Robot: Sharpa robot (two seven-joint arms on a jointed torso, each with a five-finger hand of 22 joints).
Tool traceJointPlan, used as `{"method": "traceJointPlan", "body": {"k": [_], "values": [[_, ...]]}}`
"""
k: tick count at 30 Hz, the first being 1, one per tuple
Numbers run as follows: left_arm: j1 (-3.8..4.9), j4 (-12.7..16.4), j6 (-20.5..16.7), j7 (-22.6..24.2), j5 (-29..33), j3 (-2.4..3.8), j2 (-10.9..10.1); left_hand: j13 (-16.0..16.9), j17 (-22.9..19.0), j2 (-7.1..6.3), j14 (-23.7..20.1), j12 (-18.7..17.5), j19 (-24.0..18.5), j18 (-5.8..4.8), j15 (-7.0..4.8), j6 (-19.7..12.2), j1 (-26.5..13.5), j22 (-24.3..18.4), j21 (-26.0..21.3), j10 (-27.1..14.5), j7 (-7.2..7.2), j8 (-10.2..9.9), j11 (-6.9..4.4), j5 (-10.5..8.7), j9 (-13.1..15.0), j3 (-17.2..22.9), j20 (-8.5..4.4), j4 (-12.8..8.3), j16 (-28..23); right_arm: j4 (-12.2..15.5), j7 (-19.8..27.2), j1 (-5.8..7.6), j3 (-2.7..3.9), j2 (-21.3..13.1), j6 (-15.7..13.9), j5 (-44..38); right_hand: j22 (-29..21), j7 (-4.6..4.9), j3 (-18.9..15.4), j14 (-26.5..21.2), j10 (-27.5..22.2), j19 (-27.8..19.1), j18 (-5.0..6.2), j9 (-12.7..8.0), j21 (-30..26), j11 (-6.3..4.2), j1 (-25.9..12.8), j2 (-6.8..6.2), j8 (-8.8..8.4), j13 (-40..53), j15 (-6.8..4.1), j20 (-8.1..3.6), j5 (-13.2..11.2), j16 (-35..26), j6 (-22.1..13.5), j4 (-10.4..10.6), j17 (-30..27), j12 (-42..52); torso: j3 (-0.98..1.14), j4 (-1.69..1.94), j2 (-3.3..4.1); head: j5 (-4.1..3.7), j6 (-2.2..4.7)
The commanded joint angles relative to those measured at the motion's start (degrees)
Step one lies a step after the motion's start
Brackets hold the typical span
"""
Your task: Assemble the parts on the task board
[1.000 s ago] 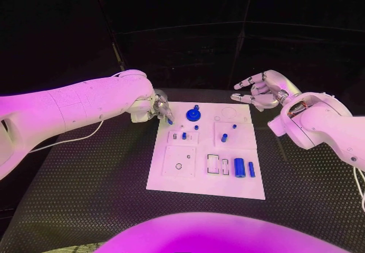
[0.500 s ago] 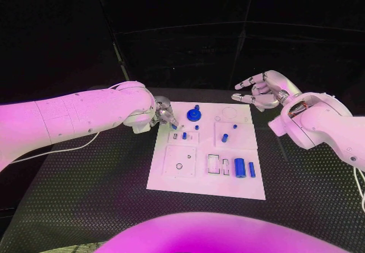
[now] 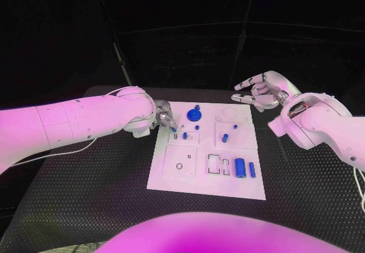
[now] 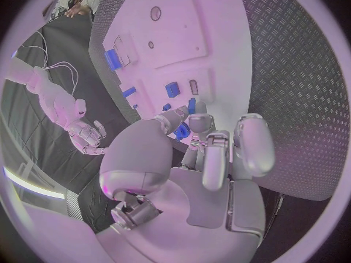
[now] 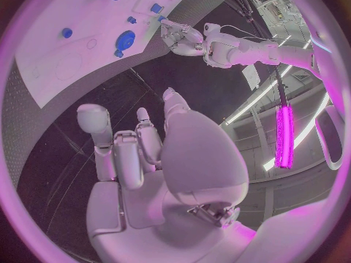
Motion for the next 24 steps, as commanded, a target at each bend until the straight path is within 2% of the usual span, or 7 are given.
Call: {"method": "traceJointPlan", "body": {"k": [1, 12, 24], "values": [[-0.09, 0.0, 0.2, 0.2, -1.3, 0.03, 0.1, 0.0, 14.8, 0.14, 6.0, 0.3, 0.3, 0.16, -0.30, 0.0, 0.1, 0.0, -0.1, 1.9, -0.51, 0.4, -1.66, 0.44, 0.0, 8.6, -0.20, -8.1, 0.2, 0.0, 0.6, 0.09, 0.03, 0.1, 0.4, 0.1, -0.1, -0.11, 0.1, 4.1, -0.3, -0.3, 0.69, -0.1, -0.2, 0.05, -0.1, 0.34, 0.20, 0.0, -0.25, -0.13, 0.3, -0.4, -0.3, 0.3, 7.2, -0.1, 0.03, -0.16, 0.07, 0.05, 0.01], [-0.43, -0.6, 2.7, -0.1, -1.9, -0.01, 0.5, -0.1, 14.7, -0.13, 6.0, 0.2, 0.2, 0.20, -0.33, 0.0, -0.2, -0.2, -0.3, 1.8, -0.56, 0.7, -1.70, 0.77, 0.1, 9.0, -0.23, -8.0, 0.1, 0.0, 0.6, 0.08, 0.03, 0.1, 0.4, 0.1, -0.1, -0.11, 0.1, 4.1, -0.3, -0.3, 0.69, -0.1, -0.2, 0.05, -0.1, 0.34, 0.20, 0.0, -0.25, -0.13, 0.3, -0.4, -0.3, 0.3, 7.2, -0.1, 0.07, -0.02, 0.09, -0.06, 0.01], [-0.68, -0.4, 4.5, -0.3, -2.3, -0.06, 0.6, -0.1, 14.7, -0.13, 6.0, 0.2, 0.2, 0.20, -0.33, 0.0, -0.2, -0.2, -0.3, 1.8, -0.56, 0.8, -1.70, 0.77, 0.1, 9.0, -0.23, -8.0, 0.1, -0.1, 0.6, 0.08, 0.03, 0.2, 0.4, 0.1, -0.1, -0.11, 0.1, 4.1, -0.3, -0.3, 0.69, -0.1, -0.2, 0.05, -0.1, 0.34, 0.20, 0.0, -0.25, -0.13, 0.3, -0.4, -0.3, 0.3, 7.2, -0.1, 0.06, -0.09, 0.05, -0.04, 0.01]]}}
